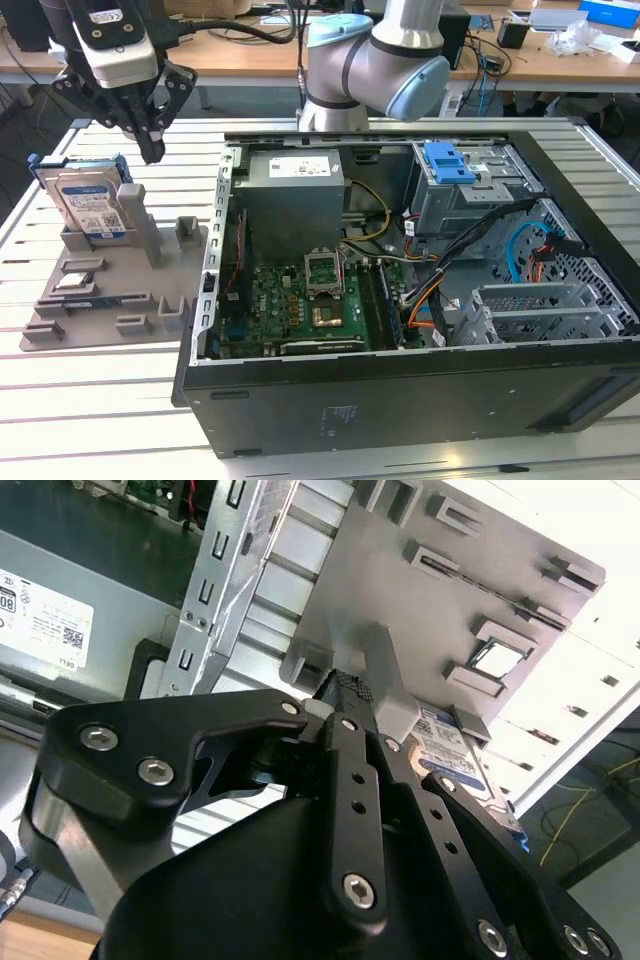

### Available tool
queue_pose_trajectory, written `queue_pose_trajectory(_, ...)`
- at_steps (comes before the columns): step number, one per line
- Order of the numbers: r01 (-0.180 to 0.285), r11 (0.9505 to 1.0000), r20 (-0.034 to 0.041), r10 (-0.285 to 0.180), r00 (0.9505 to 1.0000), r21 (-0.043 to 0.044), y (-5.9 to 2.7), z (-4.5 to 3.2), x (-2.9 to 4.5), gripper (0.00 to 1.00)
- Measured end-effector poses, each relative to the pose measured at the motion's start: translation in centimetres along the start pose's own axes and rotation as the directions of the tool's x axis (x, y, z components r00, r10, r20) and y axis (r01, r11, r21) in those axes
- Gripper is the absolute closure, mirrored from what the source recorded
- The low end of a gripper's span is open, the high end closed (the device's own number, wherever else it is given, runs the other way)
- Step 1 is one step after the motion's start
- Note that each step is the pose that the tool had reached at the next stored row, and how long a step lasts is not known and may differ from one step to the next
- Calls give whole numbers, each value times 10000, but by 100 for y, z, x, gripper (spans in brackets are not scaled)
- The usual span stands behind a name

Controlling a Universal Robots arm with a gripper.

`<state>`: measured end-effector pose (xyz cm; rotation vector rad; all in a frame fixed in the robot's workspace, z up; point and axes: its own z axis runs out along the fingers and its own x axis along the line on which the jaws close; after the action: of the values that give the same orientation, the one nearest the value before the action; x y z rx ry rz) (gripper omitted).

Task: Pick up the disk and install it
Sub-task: 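Reach for the disk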

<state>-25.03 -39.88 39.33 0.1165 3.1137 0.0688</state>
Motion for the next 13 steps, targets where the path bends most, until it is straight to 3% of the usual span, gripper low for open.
queue_pose_trajectory(13, -1, 10000, 1, 1, 10000, 0, -21, -7, 283, 89)
